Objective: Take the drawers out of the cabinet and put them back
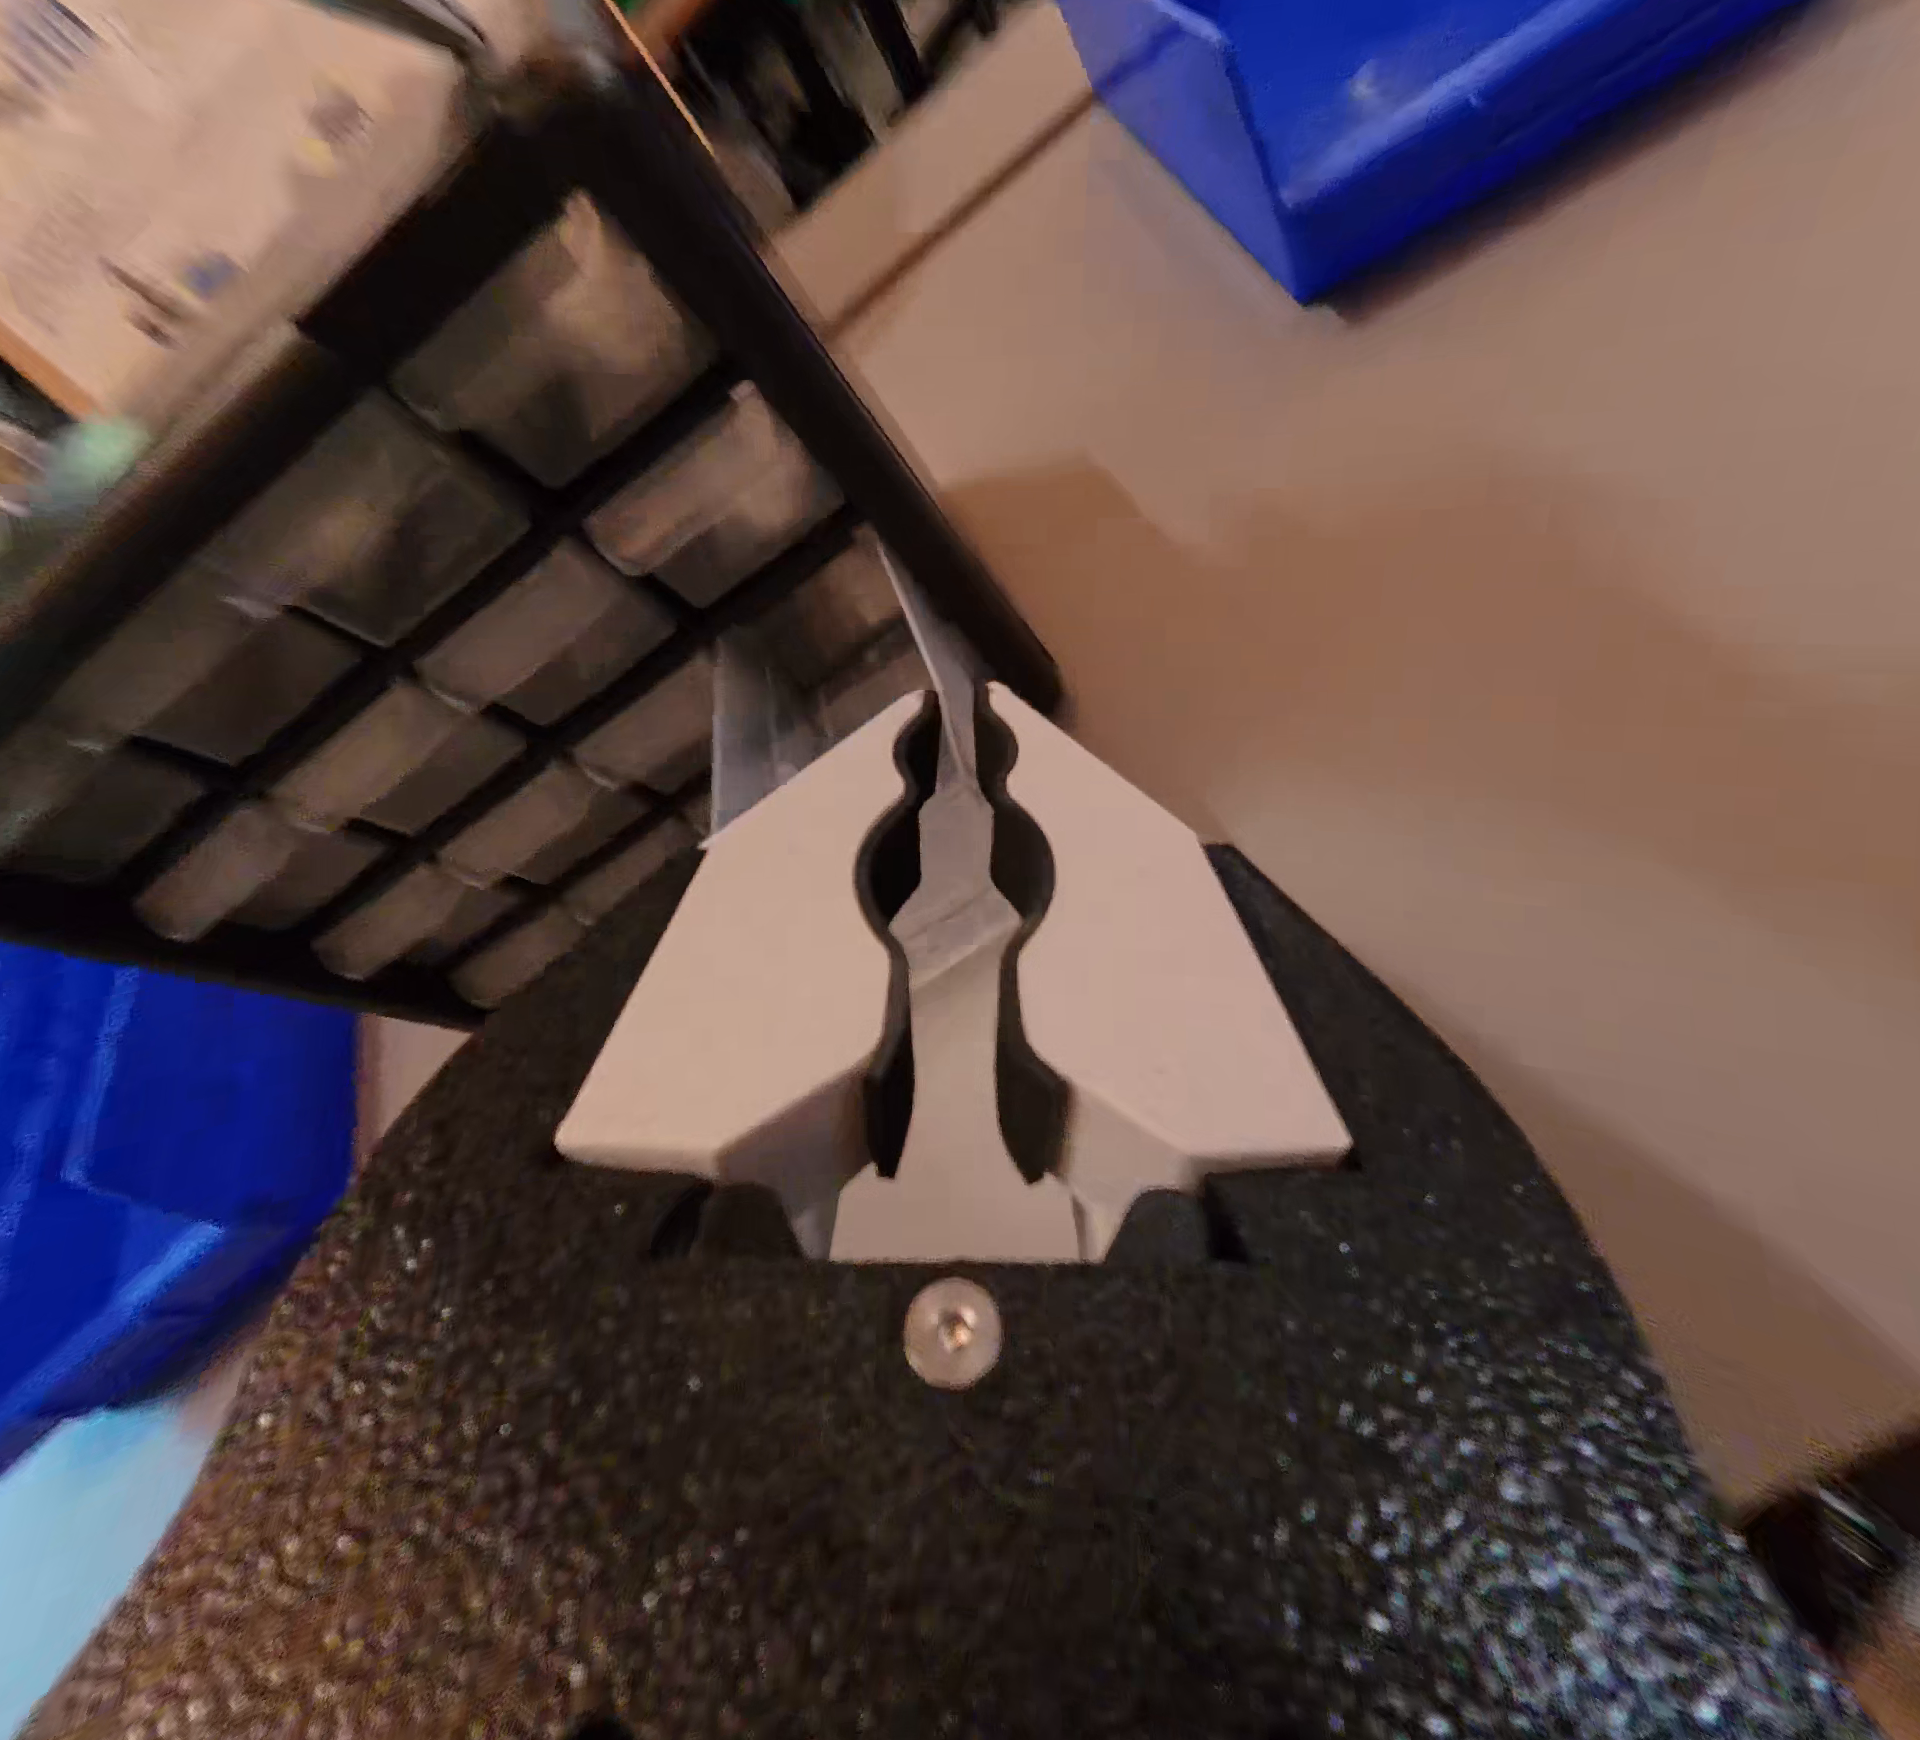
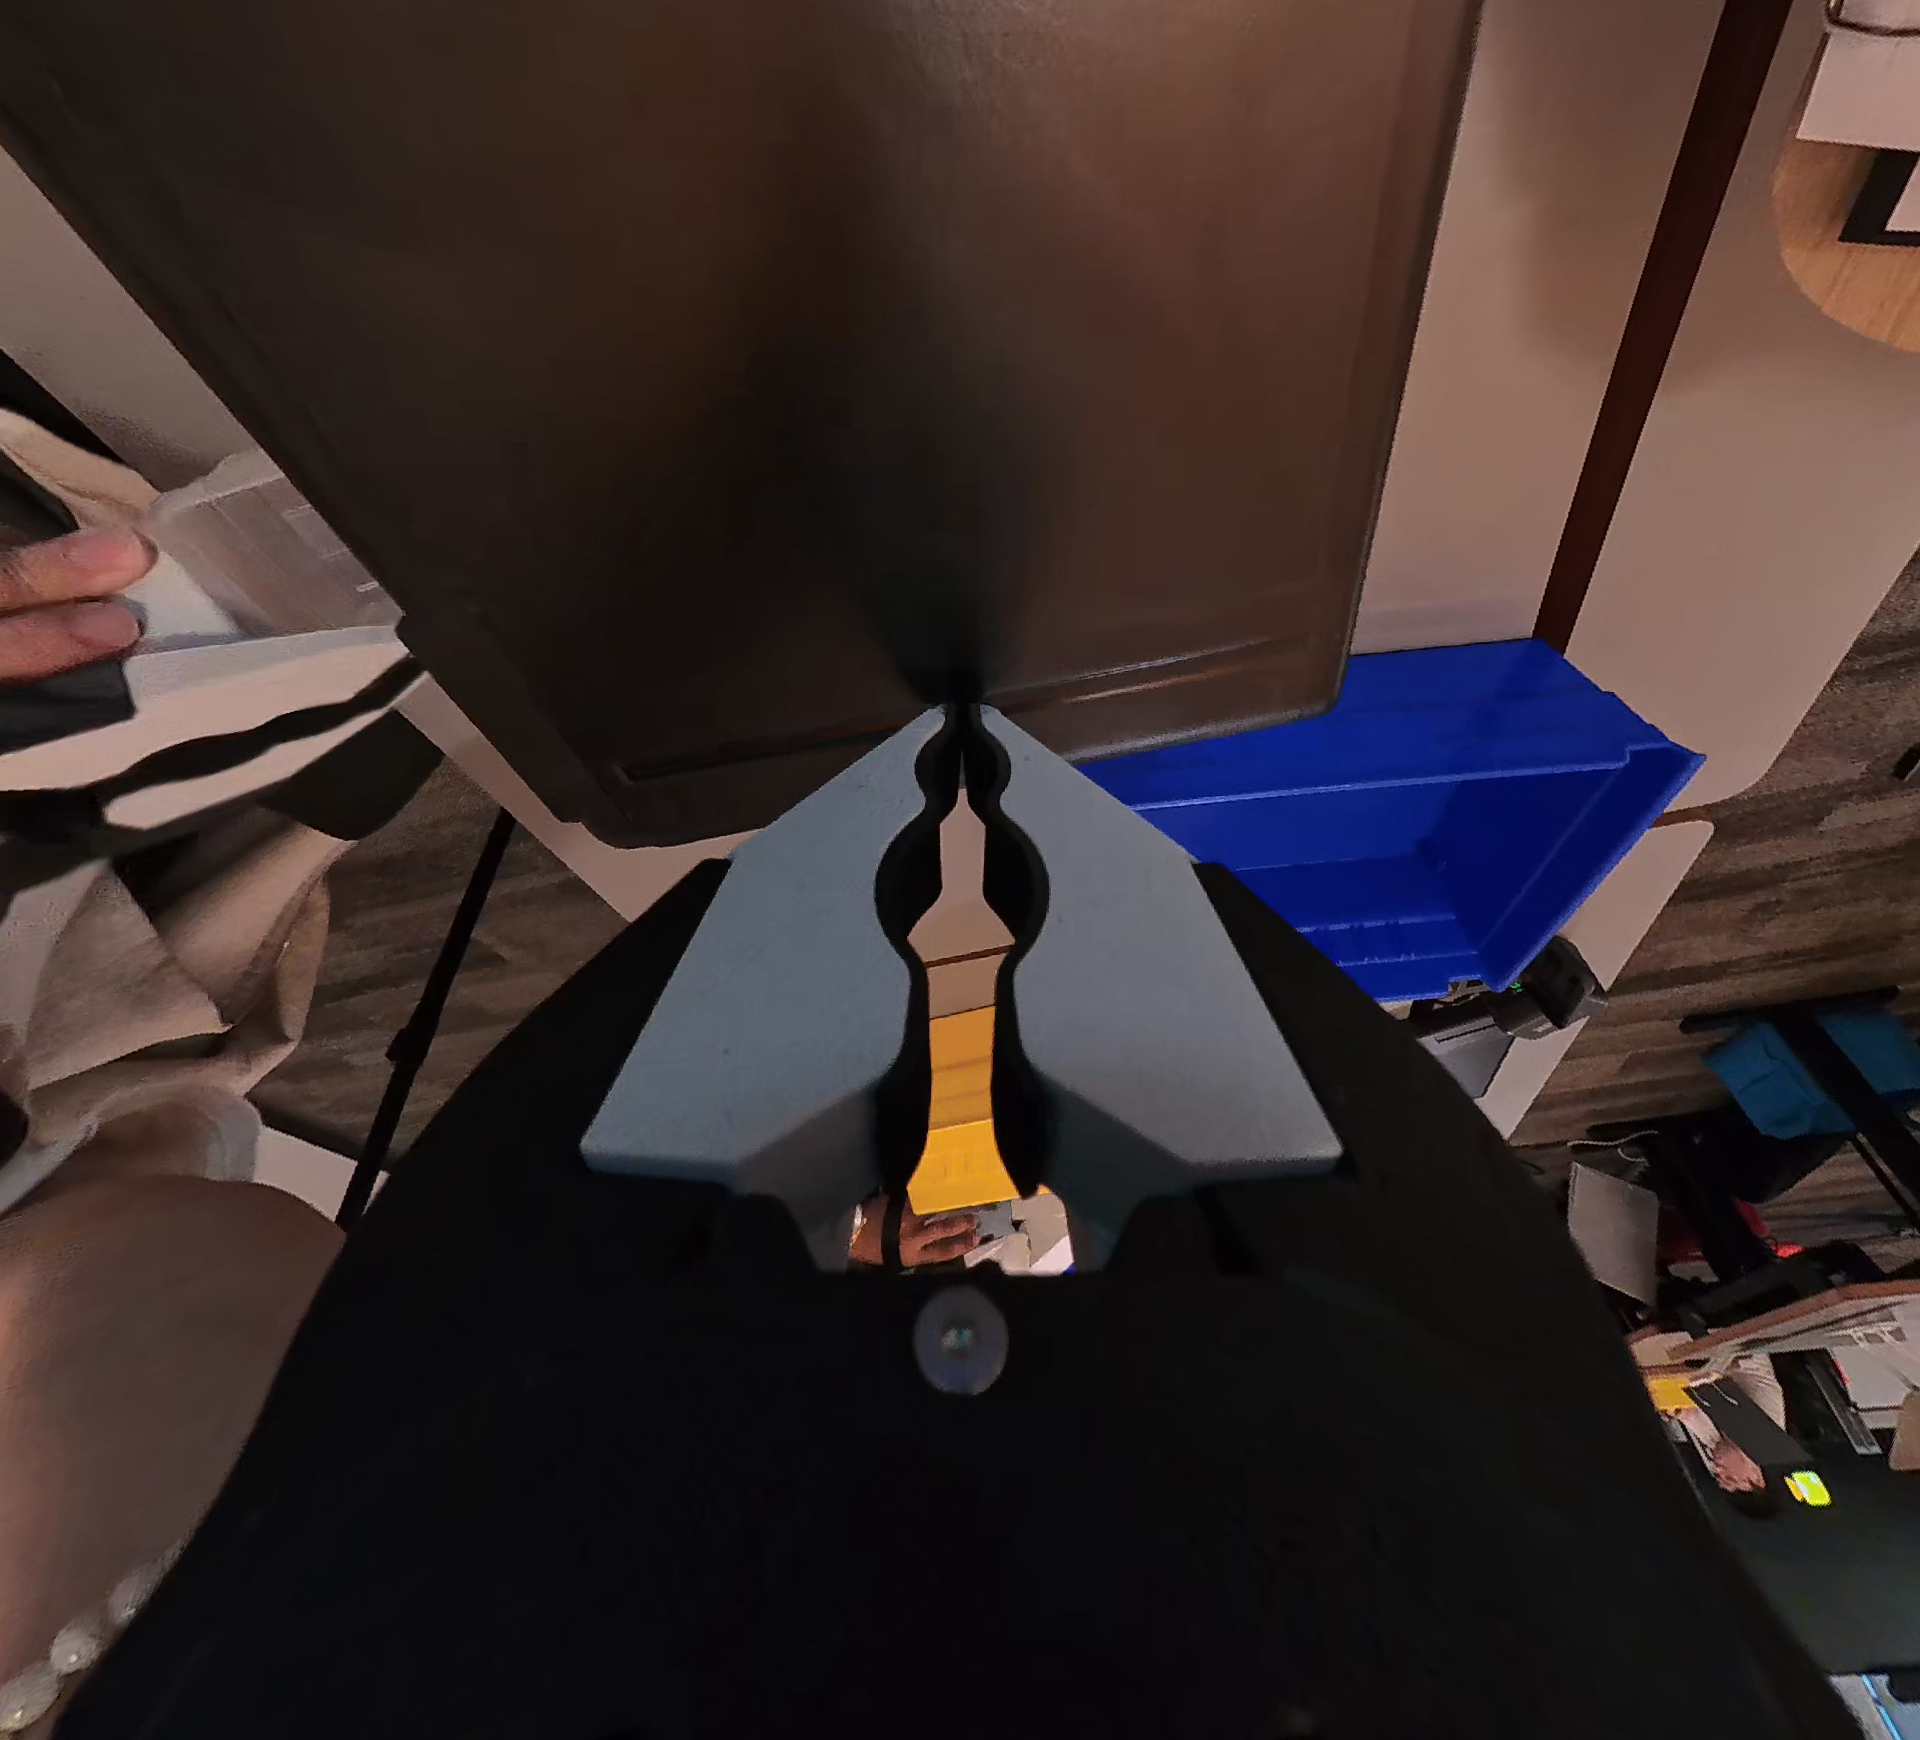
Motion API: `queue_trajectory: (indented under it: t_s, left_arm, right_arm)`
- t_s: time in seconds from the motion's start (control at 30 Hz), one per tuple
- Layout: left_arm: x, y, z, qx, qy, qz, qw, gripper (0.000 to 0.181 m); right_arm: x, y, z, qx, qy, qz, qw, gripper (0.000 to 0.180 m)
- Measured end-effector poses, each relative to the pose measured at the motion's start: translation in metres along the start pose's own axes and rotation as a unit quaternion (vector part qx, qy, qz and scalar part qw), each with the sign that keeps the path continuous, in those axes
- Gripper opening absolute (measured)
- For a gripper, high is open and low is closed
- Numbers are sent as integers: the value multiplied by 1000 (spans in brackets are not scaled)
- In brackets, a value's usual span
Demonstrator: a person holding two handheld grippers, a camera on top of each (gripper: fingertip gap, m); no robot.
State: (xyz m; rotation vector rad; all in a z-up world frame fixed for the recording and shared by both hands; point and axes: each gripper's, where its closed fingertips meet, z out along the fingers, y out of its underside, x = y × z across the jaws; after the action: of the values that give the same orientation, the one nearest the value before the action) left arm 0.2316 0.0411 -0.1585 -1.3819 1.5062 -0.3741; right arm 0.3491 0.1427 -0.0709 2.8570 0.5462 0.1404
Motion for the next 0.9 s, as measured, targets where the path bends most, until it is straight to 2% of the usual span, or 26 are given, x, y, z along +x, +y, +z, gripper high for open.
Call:
queue_trajectory:
  t_s: [0.1, 0.17, 0.37, 0.53, 0.6, 0.77, 0.9]
  left_arm:
    - [-7, -4, -3, 88, -74, 76, 991, 1]
    - [-4, -9, -4, 135, -92, 114, 980, 0]
    - [13, -18, -8, 206, -59, 117, 970, 0]
    - [7, 15, 10, 207, -54, 112, 970, 0]
    - [7, 8, 7, 239, -54, 120, 962, 0]
    - [16, -6, 6, 254, -37, 136, 957, 0]
    - [17, -5, -18, 281, -2, 127, 951, 0]
  right_arm:
    - [0, 0, 0, 3, 2, -1, 1000, 0]
    - [0, 0, 0, 9, 0, -2, 1000, 0]
    - [0, 0, 0, 25, -5, -4, 1000, 0]
    - [-1, 0, 0, 34, -6, -7, 999, 0]
    - [-1, 0, 0, 36, -8, -6, 999, 0]
    - [0, -1, 0, 43, -17, 1, 999, 0]
    - [0, -1, -1, 59, -21, 5, 998, 0]
